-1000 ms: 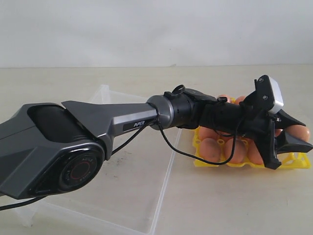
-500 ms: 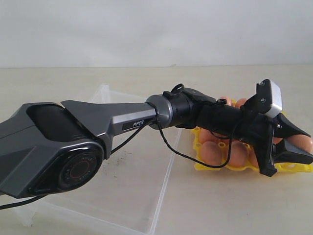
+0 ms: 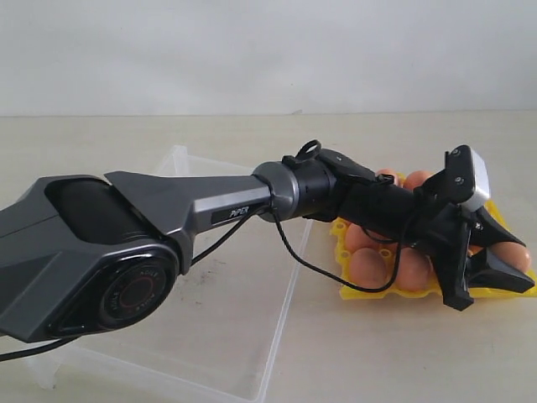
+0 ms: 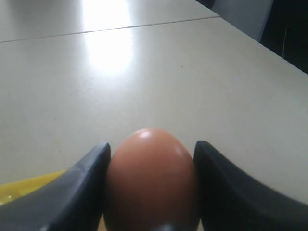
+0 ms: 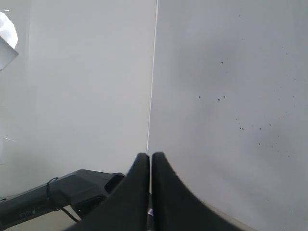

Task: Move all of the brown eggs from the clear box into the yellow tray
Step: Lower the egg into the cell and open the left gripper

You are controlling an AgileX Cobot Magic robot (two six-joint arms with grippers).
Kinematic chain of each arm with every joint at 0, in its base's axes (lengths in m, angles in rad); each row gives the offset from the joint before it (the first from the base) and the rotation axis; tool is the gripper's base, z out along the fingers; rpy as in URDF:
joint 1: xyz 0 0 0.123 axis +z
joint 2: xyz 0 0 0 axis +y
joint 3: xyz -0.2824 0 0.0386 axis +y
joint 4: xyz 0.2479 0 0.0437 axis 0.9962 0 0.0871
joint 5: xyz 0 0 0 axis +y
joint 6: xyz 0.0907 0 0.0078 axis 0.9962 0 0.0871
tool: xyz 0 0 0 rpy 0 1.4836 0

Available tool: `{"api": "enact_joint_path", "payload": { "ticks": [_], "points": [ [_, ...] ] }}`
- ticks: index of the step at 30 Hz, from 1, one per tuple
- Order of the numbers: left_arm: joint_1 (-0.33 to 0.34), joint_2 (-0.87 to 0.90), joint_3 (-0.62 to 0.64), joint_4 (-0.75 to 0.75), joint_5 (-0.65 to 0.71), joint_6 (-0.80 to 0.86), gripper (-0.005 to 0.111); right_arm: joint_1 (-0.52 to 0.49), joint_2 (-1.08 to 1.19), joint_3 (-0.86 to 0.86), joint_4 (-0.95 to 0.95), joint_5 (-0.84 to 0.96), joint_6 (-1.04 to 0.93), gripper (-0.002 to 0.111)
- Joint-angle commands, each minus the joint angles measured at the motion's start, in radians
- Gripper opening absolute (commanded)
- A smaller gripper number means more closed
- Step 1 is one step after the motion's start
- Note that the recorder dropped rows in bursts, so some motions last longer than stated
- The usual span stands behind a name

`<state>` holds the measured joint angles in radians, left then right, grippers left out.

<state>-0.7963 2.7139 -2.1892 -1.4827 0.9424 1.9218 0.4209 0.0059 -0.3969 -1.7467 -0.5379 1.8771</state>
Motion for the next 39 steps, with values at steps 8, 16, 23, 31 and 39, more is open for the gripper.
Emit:
{"api": "enact_joint_path", "payload": {
  "ticks": [8,16,23,31,39],
  "points": [
    [-0.004,0.017,0.014,-0.046,-0.101,-0.015,0.004,-0.002,-0.006,-0.003,0.002,0.000,-0.006,0.000],
    [-0.004,0.015,0.014,-0.092,-0.116,-0.015,0.004,-0.002,-0.006,-0.003,0.002,-0.009,-0.006,0.000],
    [-0.004,0.011,0.014,-0.129,-0.142,0.008,0.004,-0.002,-0.006,-0.003,0.002,-0.015,-0.006,0.000],
    [-0.016,-0.014,0.014,-0.121,-0.208,0.004,0.004,-0.002,-0.006,-0.003,0.002,-0.015,-0.006,0.000],
    [-0.026,-0.014,0.014,-0.117,-0.227,0.009,0.005,-0.002,-0.006,0.001,0.002,-0.015,-0.006,0.000]
  ]
}}
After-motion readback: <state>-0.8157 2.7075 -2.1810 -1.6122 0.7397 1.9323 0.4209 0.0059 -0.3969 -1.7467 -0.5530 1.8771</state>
